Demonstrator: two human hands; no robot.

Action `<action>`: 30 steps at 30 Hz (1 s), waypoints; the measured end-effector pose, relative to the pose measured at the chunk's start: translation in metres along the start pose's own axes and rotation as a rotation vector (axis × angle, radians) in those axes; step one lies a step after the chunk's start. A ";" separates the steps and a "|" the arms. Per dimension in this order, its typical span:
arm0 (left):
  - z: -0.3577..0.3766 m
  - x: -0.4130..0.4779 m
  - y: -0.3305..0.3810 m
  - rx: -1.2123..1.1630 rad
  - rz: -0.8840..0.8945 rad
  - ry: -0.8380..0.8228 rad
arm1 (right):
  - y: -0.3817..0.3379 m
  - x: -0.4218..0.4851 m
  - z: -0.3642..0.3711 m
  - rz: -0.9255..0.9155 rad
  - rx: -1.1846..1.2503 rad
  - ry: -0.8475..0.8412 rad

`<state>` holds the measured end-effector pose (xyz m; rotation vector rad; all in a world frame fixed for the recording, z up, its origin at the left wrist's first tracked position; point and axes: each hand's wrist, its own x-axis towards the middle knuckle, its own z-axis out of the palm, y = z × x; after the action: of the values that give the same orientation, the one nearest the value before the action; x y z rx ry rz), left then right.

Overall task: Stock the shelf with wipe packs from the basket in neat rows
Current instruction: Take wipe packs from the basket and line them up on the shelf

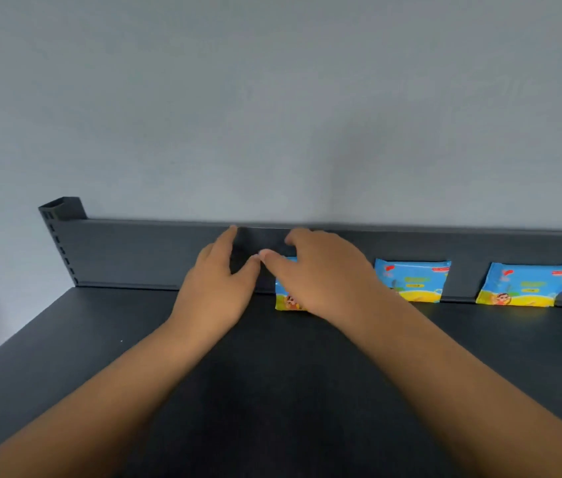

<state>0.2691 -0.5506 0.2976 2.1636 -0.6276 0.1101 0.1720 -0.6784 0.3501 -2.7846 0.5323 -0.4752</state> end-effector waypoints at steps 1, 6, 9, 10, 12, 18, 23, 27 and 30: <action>-0.013 -0.004 0.000 -0.040 -0.027 0.005 | -0.018 0.000 -0.001 -0.093 0.038 0.006; -0.093 -0.044 -0.027 0.213 -0.130 0.232 | -0.099 -0.003 0.013 -0.438 0.152 -0.049; -0.139 -0.084 -0.045 0.517 -0.273 0.347 | -0.144 -0.014 0.031 -0.600 0.210 -0.114; -0.152 -0.100 -0.051 0.599 -0.328 0.373 | -0.159 -0.020 0.037 -0.658 0.216 -0.131; -0.176 -0.137 -0.061 0.712 -0.440 0.412 | -0.190 -0.038 0.048 -0.768 0.229 -0.178; -0.222 -0.262 -0.090 0.836 -0.778 0.498 | -0.280 -0.120 0.072 -1.078 0.273 -0.351; -0.238 -0.361 -0.119 0.854 -0.972 0.515 | -0.322 -0.192 0.111 -1.230 0.258 -0.483; -0.245 -0.432 -0.152 0.822 -1.103 0.484 | -0.353 -0.242 0.150 -1.297 0.208 -0.668; -0.241 -0.473 -0.179 0.758 -1.190 0.456 | -0.376 -0.269 0.180 -1.256 0.227 -0.838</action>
<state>-0.0242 -0.0874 0.1815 2.7137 1.1532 0.1983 0.1168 -0.1994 0.2334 -2.4033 -1.3656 0.4294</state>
